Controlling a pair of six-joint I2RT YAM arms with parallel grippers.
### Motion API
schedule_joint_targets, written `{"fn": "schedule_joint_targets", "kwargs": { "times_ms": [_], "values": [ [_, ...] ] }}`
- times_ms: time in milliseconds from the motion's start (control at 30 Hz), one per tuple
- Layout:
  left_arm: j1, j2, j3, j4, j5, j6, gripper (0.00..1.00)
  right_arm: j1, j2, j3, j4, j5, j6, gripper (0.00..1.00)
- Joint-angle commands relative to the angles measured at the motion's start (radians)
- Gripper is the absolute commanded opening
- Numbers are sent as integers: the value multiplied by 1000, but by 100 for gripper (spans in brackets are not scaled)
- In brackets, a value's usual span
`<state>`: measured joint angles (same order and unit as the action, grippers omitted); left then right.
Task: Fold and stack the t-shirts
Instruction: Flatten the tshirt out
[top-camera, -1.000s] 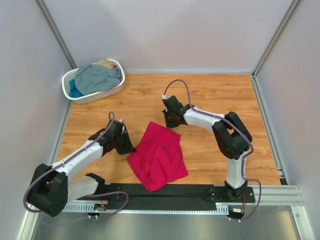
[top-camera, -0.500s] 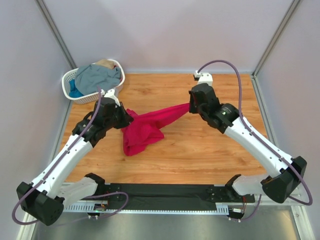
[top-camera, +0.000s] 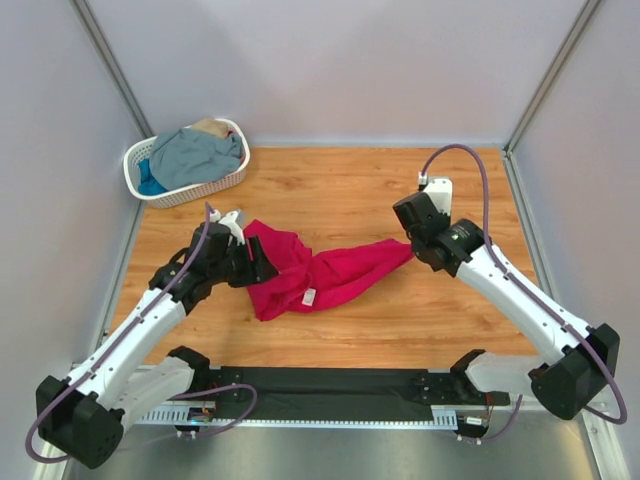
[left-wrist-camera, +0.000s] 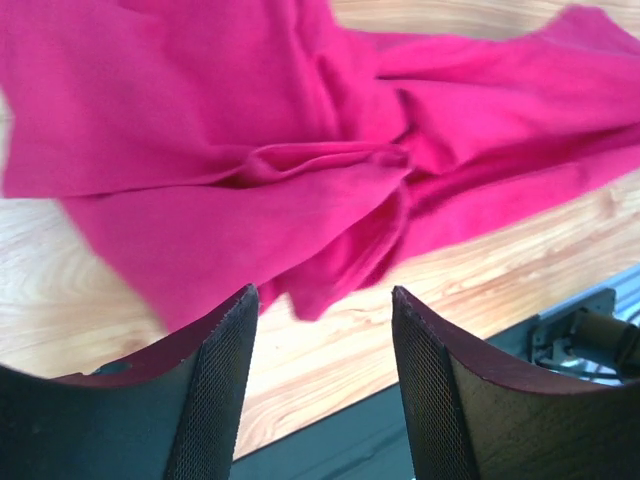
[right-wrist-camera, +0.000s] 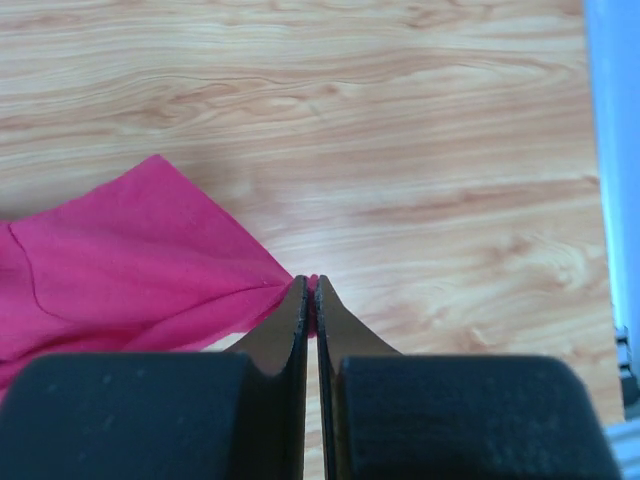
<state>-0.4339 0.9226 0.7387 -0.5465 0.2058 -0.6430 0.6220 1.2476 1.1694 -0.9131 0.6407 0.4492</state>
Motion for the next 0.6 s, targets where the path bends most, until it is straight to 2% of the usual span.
{"fn": "schedule_joint_targets", "kwargs": {
  "times_ms": [0, 167, 300, 400, 467, 567],
  "values": [
    [4, 10, 22, -53, -84, 20, 63, -24, -42, 10, -125, 134, 72, 0],
    [7, 128, 28, -99, -181, -4, 61, -30, -71, -71, -122, 85, 105, 0],
    [7, 133, -2, -55, -190, 28, 61, -34, -83, -99, -128, 85, 114, 0],
    [7, 150, -21, 3, -122, 58, 61, -44, -99, -102, -124, 83, 111, 0],
    [7, 201, -19, 32, -28, 66, 61, -50, -105, -102, -118, 79, 103, 0],
    [7, 277, 5, 43, -9, 69, 63, -54, -116, -103, -107, 74, 91, 0]
  ]
}}
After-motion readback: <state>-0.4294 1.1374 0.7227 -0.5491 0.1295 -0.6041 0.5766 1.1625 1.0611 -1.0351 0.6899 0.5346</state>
